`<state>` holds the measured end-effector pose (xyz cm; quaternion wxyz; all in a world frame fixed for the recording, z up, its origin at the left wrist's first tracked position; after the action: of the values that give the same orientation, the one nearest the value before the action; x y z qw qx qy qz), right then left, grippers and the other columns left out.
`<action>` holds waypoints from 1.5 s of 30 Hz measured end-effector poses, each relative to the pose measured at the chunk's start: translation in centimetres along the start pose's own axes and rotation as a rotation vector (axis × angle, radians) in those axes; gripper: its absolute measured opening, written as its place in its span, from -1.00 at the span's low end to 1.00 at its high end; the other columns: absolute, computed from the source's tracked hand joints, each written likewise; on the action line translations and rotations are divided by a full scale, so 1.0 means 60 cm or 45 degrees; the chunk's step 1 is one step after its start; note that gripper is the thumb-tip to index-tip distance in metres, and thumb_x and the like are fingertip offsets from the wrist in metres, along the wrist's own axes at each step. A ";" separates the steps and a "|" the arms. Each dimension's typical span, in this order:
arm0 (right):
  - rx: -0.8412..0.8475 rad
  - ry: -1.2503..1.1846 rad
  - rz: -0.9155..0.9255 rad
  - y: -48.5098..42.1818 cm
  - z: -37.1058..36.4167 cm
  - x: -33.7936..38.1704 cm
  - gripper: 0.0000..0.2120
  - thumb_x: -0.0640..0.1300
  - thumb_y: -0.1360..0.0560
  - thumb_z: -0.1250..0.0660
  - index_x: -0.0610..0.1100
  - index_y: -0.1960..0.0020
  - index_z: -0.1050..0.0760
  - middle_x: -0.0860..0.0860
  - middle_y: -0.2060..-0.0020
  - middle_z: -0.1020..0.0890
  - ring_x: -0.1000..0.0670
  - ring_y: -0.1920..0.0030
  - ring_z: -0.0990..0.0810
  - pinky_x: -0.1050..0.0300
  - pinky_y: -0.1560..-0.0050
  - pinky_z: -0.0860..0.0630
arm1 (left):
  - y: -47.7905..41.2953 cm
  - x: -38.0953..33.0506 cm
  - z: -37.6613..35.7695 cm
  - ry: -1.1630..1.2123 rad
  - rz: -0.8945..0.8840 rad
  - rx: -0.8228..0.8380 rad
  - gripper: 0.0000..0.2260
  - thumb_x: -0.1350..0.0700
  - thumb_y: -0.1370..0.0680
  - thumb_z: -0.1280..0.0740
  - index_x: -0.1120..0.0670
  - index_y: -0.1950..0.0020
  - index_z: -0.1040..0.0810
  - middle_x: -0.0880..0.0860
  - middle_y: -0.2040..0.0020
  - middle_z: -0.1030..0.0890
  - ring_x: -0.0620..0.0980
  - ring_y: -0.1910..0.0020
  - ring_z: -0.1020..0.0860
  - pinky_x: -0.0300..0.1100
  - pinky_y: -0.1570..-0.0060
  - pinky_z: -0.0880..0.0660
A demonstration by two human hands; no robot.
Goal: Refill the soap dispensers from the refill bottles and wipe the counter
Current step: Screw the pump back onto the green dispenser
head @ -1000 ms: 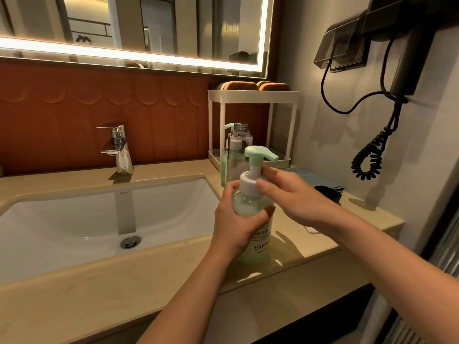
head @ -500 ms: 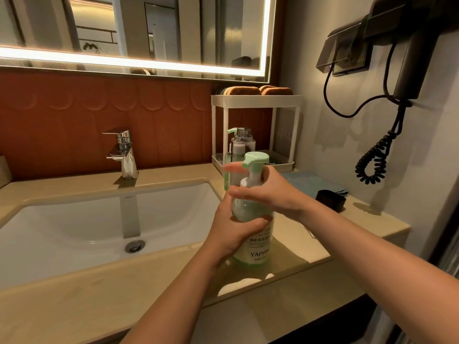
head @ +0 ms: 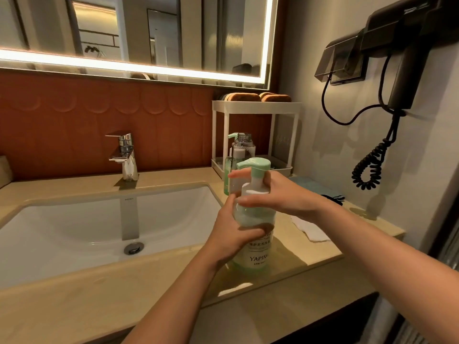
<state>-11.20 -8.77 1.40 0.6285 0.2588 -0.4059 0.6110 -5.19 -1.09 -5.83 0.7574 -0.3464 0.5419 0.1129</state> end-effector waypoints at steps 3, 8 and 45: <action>0.004 -0.033 0.023 -0.006 -0.001 -0.010 -0.62 -0.10 -0.36 -0.47 0.12 -0.14 -0.49 0.14 -0.13 -0.55 0.14 -0.11 -0.54 0.31 -0.02 -0.49 | -0.005 0.003 0.005 0.027 0.024 0.135 -0.45 0.19 -0.39 -0.47 -0.18 -0.23 -0.31 -0.10 -0.10 -0.53 -0.14 -0.08 -0.54 -0.31 0.04 -0.52; -0.321 -0.236 0.088 -0.011 -0.011 -0.024 -0.84 -0.31 -0.36 -0.44 -0.11 0.17 -0.53 -0.09 0.02 -0.66 0.03 -0.06 -0.62 0.29 0.07 -0.54 | -0.007 0.008 0.004 0.066 0.002 0.124 -0.45 0.26 -0.36 -0.47 -0.17 -0.18 -0.36 -0.12 -0.03 -0.58 -0.21 -0.03 -0.57 -0.40 0.12 -0.51; -0.543 0.453 -0.137 0.059 0.052 -0.044 -0.38 0.00 -0.39 -0.45 0.00 -0.37 -0.27 0.08 -0.22 -0.47 0.12 -0.08 -0.40 0.19 -0.02 -0.35 | -0.034 0.013 -0.039 -0.991 -0.163 0.093 -0.39 -0.14 -0.54 -0.20 -0.01 -0.47 0.01 0.00 -0.36 -0.21 -0.03 -0.32 -0.25 -0.05 -0.31 -0.27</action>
<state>-15.07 -12.41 0.27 0.7617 0.0306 -0.3943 0.5133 -5.49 -4.26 -6.08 0.9235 -0.2837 0.1953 0.1689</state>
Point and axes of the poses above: each hand's wrist, its own y-axis away from the middle knuckle, its own z-axis out of the back of the hand, x = y × z, the point moved 4 cm from there along -y, towards the middle knuckle
